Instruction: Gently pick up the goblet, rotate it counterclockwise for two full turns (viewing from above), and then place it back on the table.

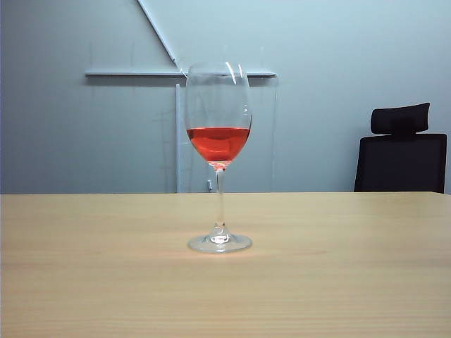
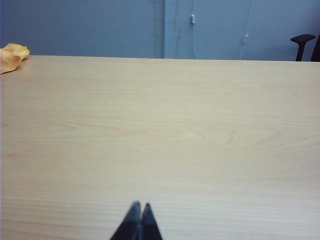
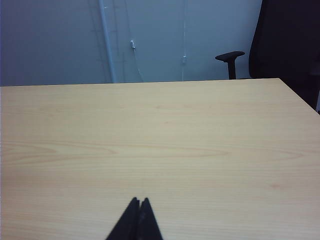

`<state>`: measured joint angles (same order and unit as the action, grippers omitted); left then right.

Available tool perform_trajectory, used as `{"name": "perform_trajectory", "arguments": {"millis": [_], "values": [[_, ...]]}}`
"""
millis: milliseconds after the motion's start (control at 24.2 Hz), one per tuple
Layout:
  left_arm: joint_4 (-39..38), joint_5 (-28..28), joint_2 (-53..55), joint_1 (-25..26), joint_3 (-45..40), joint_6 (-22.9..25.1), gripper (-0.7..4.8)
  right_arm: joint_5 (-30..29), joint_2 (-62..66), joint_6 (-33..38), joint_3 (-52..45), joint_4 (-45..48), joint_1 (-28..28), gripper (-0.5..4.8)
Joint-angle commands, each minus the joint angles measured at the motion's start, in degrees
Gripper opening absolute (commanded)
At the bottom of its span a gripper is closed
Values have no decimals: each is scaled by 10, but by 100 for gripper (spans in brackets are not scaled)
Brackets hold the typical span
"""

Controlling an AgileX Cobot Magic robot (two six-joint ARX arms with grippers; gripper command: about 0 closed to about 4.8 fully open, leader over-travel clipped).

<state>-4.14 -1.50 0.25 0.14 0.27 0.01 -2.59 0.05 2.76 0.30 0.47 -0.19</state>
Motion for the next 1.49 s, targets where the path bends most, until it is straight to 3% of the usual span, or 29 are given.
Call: {"name": "perform_trajectory", "arguments": {"millis": [41, 330, 413, 454, 701, 825, 949, 990, 1073, 1196, 1279, 1320, 1485], "values": [[3, 2, 1, -1, 2, 0, -5, 1, -1, 0, -2, 15, 0, -9], [3, 2, 1, -7, 2, 0, -5, 1, -1, 6, -2, 15, 0, -9], [3, 0, 1, -39, 2, 0, -5, -2, -1, 72, -2, 15, 1, -9], [3, 0, 1, -84, 2, 0, -5, -19, -1, 103, -2, 15, 1, -9], [3, 3, 1, -332, 2, 0, -5, -148, 4, 106, 8, 59, 1, -9], [3, 3, 1, -375, 2, 0, -5, -184, 37, 108, 25, 88, 6, -9], [3, 2, 1, -376, 2, 0, -5, -198, 106, 107, 31, 144, 35, -8], [3, 2, 1, -376, 2, 0, -5, -203, 172, 87, 42, 185, 71, 32], [3, 2, 1, -376, 2, 0, -5, -188, 289, -12, 76, 216, 140, 202], [3, 2, 1, -376, 2, 0, -5, -137, 422, -83, 115, 254, 210, 395], [3, 2, 1, -376, 2, 0, -5, -119, 506, -92, 135, 303, 241, 446], [3, 2, 1, -376, 2, 0, -5, -132, 605, -94, 155, 380, 256, 478], [3, 2, 1, -376, 2, 0, -5, -223, 826, -85, 205, 555, 256, 479]]}}
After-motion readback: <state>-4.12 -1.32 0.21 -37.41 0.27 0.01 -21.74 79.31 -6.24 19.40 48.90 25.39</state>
